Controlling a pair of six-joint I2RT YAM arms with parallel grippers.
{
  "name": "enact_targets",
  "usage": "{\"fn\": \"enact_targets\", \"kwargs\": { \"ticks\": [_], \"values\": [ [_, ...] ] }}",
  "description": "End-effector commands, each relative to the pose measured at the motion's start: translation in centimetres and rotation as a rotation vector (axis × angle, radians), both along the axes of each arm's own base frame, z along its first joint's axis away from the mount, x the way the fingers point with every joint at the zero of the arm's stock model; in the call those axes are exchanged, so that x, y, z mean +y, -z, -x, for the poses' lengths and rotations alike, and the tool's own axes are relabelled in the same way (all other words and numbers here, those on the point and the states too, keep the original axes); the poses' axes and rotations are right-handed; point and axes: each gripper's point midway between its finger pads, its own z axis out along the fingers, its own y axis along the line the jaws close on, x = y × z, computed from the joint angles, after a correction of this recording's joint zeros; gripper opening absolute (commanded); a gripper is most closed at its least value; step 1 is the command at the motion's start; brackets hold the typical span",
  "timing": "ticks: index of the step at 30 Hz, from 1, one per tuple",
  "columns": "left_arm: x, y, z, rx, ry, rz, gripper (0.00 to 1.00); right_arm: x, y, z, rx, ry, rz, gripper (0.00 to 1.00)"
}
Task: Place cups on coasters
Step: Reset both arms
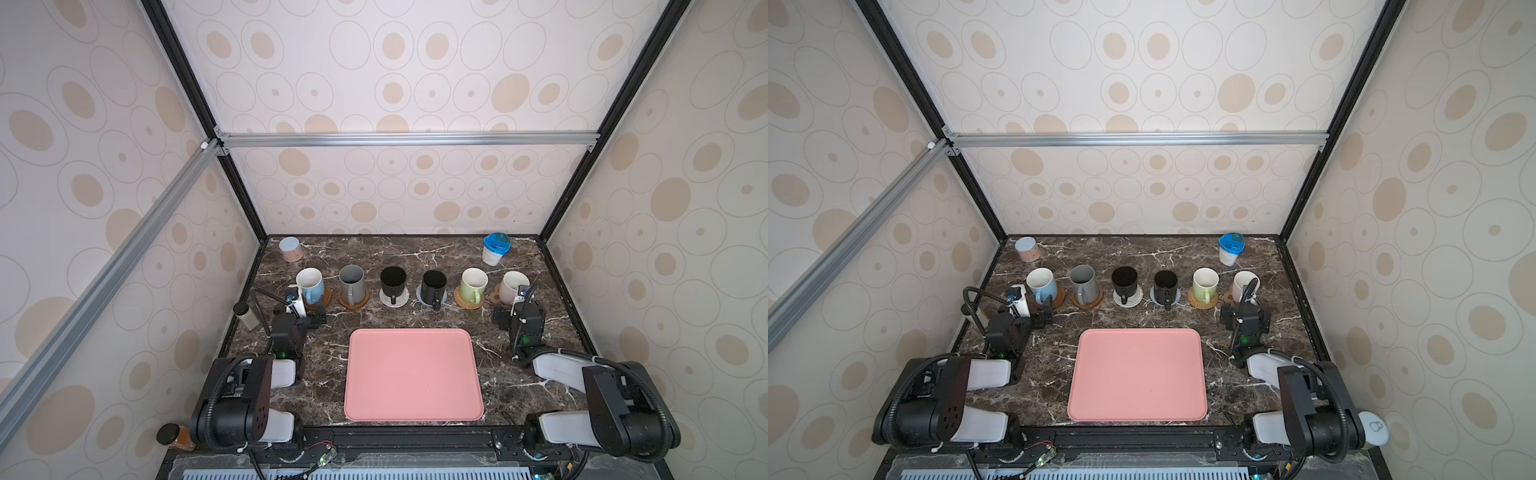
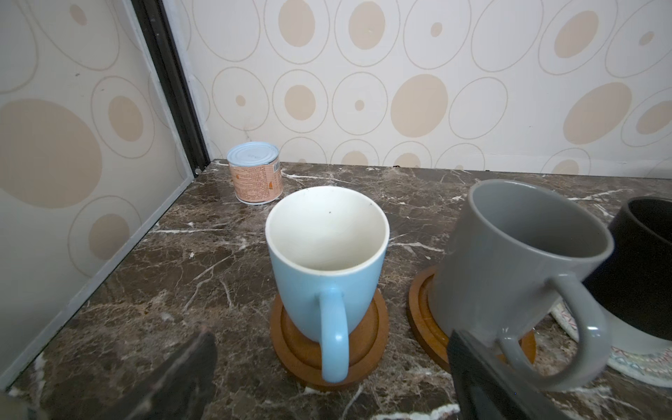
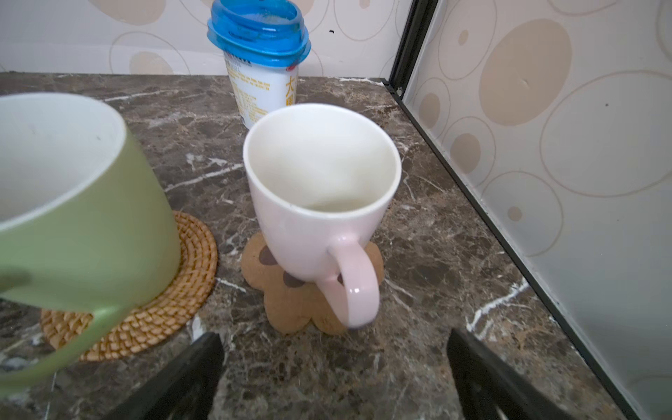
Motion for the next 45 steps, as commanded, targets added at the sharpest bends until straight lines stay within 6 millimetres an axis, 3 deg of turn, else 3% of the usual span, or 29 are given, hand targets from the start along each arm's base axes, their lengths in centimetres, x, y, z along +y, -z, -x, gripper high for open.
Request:
{"fn": "enact_targets", "kwargs": {
  "ticks": [1, 3, 5, 9, 45],
  "values": [
    [-0.3, -1.4, -0.4, -0.083, 0.033, -0.060, 1.00, -0.4, -0.7, -1.4, -0.128, -0.008, -0.038, 1.00],
    [-0.1, -0.9, 0.2, -0.109, 0.016, -0.064, 1.00, 0.4, 0.3, -1.7, -0.045, -0.050, -0.058, 1.00],
    [-0.4, -0.8, 0.5, -0.135, 0.033, -0.063, 1.00, 0.2, 0.9, -2.0, -0.069, -0.044, -0.042, 1.00],
    [-0.9, -0.2, -0.2, -0.091, 0.058, -0.078, 1.00, 0.6, 1.2, -2.3, -0.027, -0.062, -0.052, 1.00],
    [-0.9, -0.3, -0.3, -0.093, 0.049, -0.083, 1.00, 0.8, 1.1, -2.6, -0.028, -0.073, -0.039, 1.00]
  ]
}}
